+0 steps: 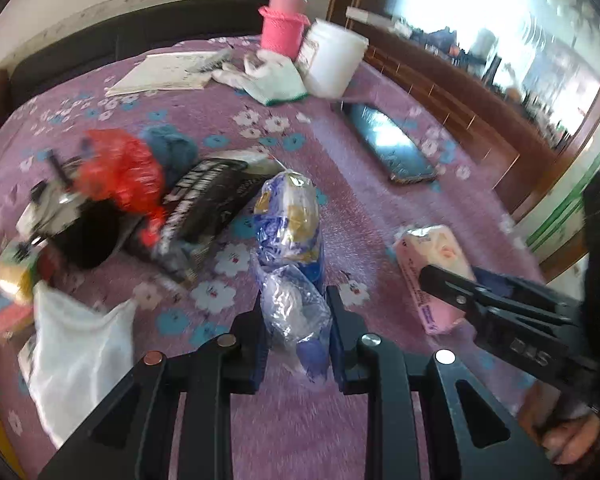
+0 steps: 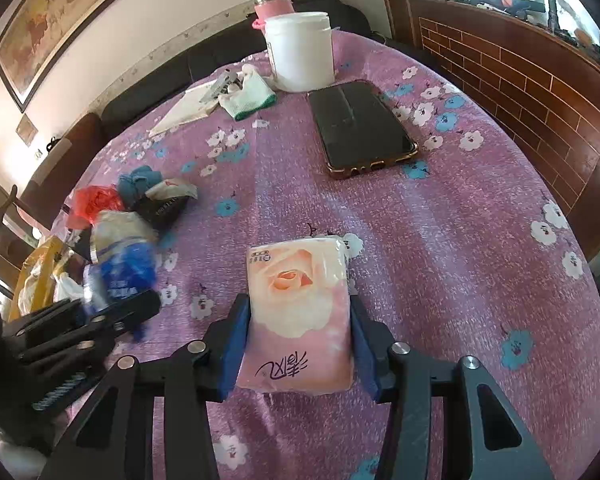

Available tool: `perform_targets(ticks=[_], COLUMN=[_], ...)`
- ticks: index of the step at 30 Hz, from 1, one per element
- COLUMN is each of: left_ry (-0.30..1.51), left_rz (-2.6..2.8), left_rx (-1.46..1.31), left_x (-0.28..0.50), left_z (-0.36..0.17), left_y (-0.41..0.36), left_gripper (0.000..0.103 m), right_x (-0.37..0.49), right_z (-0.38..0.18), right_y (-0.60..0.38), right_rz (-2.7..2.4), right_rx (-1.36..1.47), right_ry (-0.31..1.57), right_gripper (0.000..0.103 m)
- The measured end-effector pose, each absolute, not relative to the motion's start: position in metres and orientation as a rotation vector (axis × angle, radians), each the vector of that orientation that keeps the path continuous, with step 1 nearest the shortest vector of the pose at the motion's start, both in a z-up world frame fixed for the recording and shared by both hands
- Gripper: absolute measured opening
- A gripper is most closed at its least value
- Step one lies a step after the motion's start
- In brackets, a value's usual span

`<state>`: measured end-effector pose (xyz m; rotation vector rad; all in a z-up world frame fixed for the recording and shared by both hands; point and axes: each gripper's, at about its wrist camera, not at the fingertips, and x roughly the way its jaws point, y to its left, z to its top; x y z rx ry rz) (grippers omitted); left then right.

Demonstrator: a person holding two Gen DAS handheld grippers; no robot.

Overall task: Organize soft objects
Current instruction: 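Carry both held packs into the yellow tray and open both tools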

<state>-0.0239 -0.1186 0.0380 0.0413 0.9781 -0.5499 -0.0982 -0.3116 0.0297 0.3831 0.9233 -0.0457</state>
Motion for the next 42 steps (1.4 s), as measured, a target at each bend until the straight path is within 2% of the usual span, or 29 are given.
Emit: perform_targets(ticks=[6,11,21,26,32,36,39,42], left_ry=[0.915,0.865,0.935,1.008,1.114,1.113,1.093,1.07], left_rz=[-0.558,-0.428,-0.022,0.034,0.029,0.035,0.022,-0.016], left_rx=[-0.093,-0.146,-0.223,-0.291,-0.361,-0.397,-0.453,-0.497], left_x=[-0.054,-0.068,-0.066,-0.043,-0.005,0.008,0.013,0.008], left_z=[0.077,0.099,0.081,0.057,0.028,0.024,0.024,0.027], left_y=[-0.041,0.062,0.256,0.303,0.322,0.328,0.335,0.338], left_gripper=[0.024,0.024,0.025,0.025,0.025,0.027,0.042,0.046], right_x=[-0.107,-0.107,-0.088,-0.069,-0.053,-0.038,-0.024,-0.009], right_z=[0.054,0.079,0.106,0.107,0.097,0.087,0.076,0.063], right_y=[-0.29,-0.245,-0.109,-0.021,0.076,0.126,0.157,0.181], right_rz=[-0.016,0.059,0.295,0.448,0.602,0.668,0.688,0.691], right_rx=[0.345,0.287,0.148,0.068,-0.023,-0.08,-0.127,-0.165], right_ry=[0.887,0.86,0.865,0.902,0.958,1.003,1.038,1.072], right_gripper=[0.051,0.051,0.051,0.051,0.052,0.052,0.052,0.052])
